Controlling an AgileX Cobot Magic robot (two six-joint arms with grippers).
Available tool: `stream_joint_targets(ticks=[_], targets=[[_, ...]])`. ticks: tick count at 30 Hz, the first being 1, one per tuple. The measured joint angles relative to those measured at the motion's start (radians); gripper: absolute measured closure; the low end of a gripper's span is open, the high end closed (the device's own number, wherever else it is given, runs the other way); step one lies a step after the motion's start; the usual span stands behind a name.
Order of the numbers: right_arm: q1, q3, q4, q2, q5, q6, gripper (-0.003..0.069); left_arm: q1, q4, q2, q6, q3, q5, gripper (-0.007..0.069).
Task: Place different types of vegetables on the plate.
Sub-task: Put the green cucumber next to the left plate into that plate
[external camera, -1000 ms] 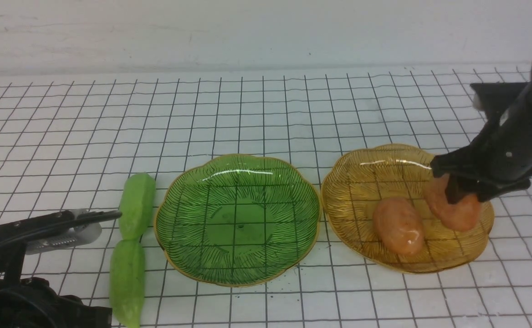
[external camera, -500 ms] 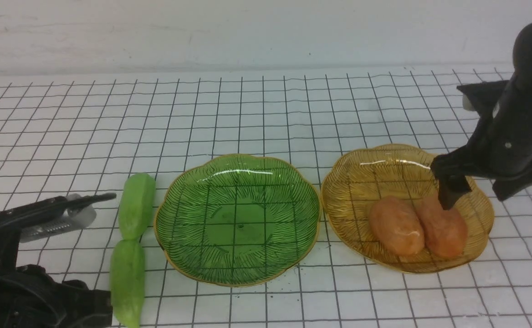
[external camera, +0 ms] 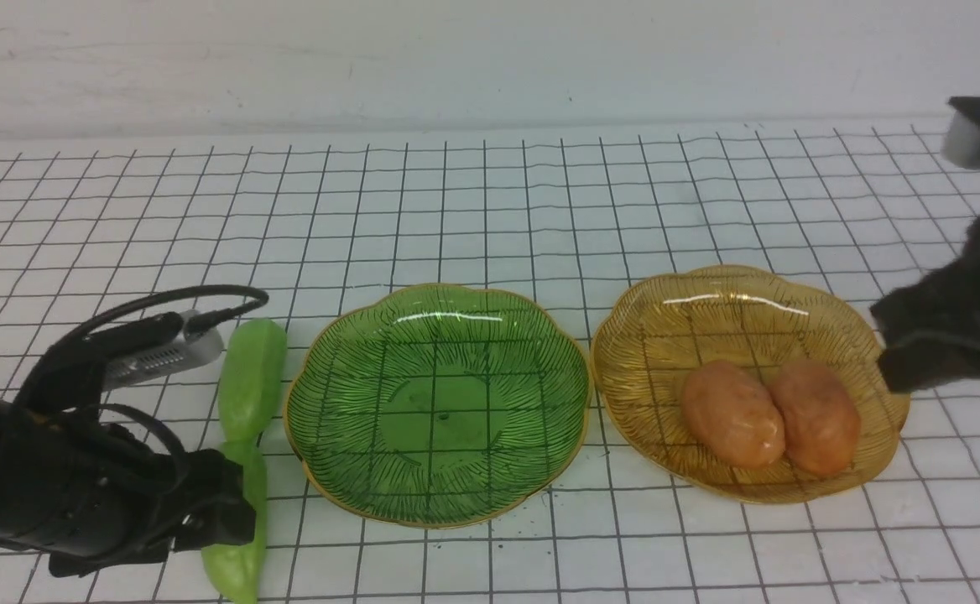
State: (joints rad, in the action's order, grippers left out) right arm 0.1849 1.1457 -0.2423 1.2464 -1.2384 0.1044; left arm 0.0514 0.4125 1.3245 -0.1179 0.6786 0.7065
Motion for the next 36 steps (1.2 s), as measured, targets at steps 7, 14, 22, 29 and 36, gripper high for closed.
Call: stream_joint_targets(ticks=[7,14,22,29,36], targets=[[0.000,-0.107,0.000,-0.249,-0.017,0.001,0.0671,0.000,0.001,0.168,0.000,0.001,-0.120,0.0114],[0.000,-0.116,0.032,-0.353,-0.025,0.001,0.0671,0.000,0.015,0.255,-0.001,0.006,-0.133,0.0116],[0.000,-0.117,0.051,-0.354,-0.025,-0.011,0.0673,0.000,-0.022,0.240,-0.003,0.011,-0.048,0.0282],[0.000,-0.117,0.051,-0.354,-0.025,-0.014,0.0673,0.000,-0.203,0.068,0.048,0.096,0.173,0.0282],[0.000,-0.117,0.046,-0.354,-0.025,-0.014,0.0673,0.062,-0.080,0.021,0.118,0.302,0.399,0.0282]])
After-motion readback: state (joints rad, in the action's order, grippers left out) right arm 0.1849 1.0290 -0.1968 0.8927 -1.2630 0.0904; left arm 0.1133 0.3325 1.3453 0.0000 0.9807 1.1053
